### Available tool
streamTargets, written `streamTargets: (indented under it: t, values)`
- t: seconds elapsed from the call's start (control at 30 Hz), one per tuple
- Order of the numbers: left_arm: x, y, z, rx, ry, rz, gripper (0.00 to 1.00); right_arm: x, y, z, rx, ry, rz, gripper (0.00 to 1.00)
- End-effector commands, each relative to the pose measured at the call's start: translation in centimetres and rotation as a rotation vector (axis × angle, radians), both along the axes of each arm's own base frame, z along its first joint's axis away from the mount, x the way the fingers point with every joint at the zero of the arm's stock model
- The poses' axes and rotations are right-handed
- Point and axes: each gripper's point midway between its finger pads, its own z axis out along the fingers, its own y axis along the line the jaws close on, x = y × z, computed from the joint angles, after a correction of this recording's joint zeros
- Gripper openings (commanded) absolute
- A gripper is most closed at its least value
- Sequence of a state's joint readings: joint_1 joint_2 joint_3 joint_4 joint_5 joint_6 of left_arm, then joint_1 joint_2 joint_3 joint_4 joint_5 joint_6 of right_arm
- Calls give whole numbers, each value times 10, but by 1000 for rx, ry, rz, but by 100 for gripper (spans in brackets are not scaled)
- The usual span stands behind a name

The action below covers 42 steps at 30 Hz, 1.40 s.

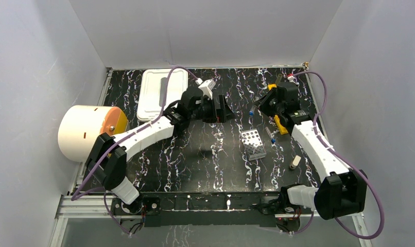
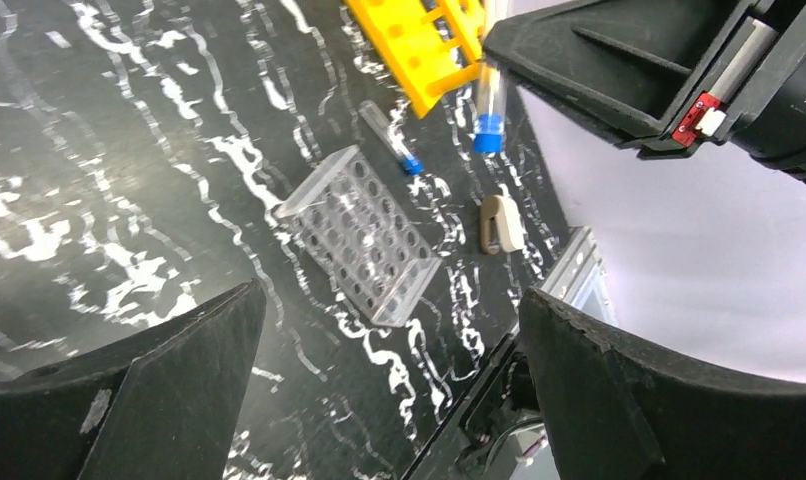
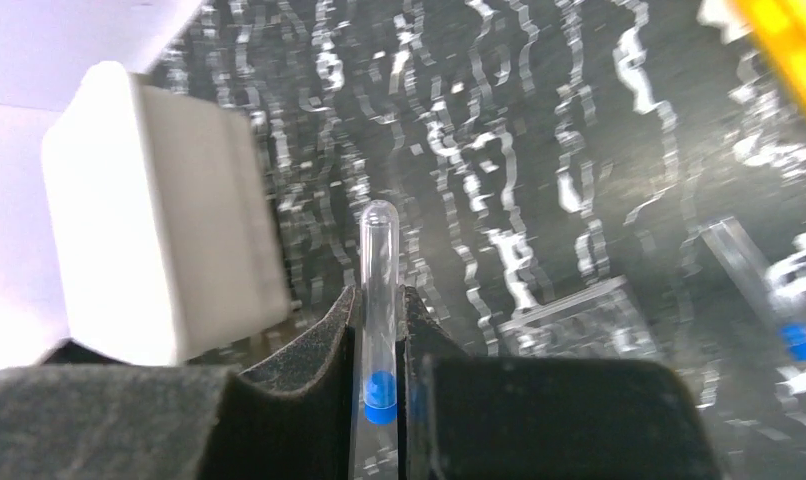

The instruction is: Organize the chemistry lab equipment

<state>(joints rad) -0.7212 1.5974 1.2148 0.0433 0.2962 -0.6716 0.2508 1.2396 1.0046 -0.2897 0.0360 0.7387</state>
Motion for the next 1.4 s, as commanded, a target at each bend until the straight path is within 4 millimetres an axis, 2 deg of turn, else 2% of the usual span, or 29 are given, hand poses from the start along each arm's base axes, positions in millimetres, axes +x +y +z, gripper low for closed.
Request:
streamTargets:
  t: [0.0,0.13,0.4,0.6,0.7,0.83,1.03,1.2,1.23,1.37]
  values:
    - [5,-28,56,-207,-168,32,96,-13,29,43,345,19,-43,14]
    - [5,-42,62,-261,-154,-3,91,-23,36,55,497,54,-86,14]
    - [1,-57,51,-307,-82,-39,70,-38,47,51,677,131,-105,14]
    - [-4,-61,46,-295,-47,-56,58,-38,46,46,705,143,-124,14]
    - [-6,-62,39,-291,1,-48,56,-37,46,42,704,159,-135,14]
    - [-1,-60,38,-272,16,-3,50,-34,48,38,707,171,-132,14]
    - [-1,-64,36,-248,2,-35,38,-30,50,38,704,172,-120,14]
    - [-3,-69,30,-248,22,-64,23,-31,51,33,696,187,-102,15]
    - [-4,-69,30,-247,24,-65,18,-31,50,33,689,183,-100,15]
    - [-6,-68,23,-227,36,-73,0,-27,47,33,634,150,-78,22]
